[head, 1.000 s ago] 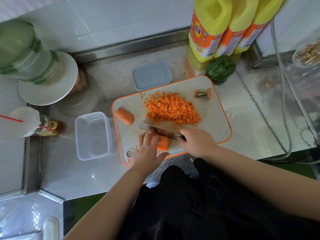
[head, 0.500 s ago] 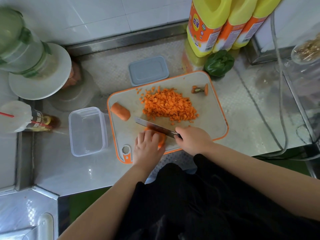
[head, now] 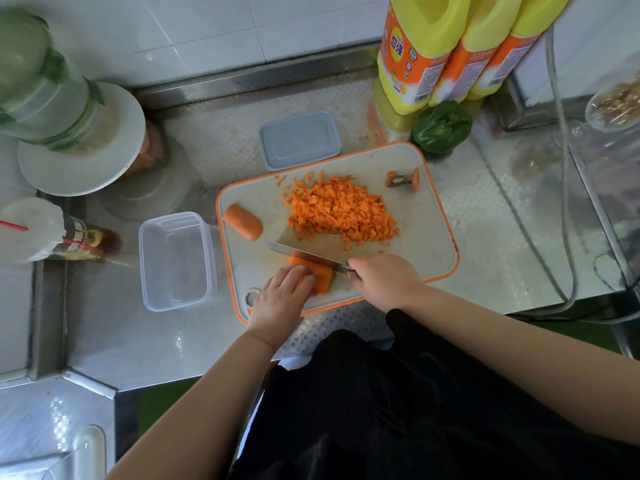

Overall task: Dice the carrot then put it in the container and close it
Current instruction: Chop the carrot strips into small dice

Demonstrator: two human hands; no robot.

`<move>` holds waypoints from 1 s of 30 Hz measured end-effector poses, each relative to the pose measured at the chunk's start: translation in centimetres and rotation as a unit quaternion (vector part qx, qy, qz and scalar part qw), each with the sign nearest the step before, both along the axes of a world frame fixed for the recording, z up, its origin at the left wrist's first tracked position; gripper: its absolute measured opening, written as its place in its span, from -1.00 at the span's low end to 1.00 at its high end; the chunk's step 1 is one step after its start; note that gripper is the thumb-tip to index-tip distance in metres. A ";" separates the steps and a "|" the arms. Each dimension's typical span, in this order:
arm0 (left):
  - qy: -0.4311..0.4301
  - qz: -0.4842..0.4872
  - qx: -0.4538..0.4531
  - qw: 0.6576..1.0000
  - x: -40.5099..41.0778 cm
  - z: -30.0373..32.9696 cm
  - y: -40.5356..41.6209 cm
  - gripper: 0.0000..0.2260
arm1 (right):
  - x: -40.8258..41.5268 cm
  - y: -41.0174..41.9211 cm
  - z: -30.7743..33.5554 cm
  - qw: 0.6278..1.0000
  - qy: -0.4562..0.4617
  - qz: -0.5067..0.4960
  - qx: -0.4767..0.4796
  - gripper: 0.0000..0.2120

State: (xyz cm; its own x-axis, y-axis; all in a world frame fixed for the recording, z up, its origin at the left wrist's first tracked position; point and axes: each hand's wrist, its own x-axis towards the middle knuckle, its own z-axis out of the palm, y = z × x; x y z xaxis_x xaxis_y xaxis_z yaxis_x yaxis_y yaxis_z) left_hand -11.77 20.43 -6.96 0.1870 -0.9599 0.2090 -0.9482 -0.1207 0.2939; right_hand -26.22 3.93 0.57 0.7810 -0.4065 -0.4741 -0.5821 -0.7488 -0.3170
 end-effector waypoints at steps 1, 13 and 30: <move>-0.003 -0.006 -0.007 1.000 0.1 0.1 0.0 -0.74 | 0.1 0.0 0.0 1.000 0.004 -0.009 0.010 -0.78; 0.030 0.080 -0.060 0.995 -1.5 -0.6 -1.7 -0.93 | 0.3 1.4 0.9 1.000 0.011 -0.023 -0.011 -0.87; 0.061 0.094 -0.061 0.992 -1.6 -0.9 -1.4 -0.89 | 1.9 1.5 -0.3 0.995 0.069 -0.067 0.037 -0.89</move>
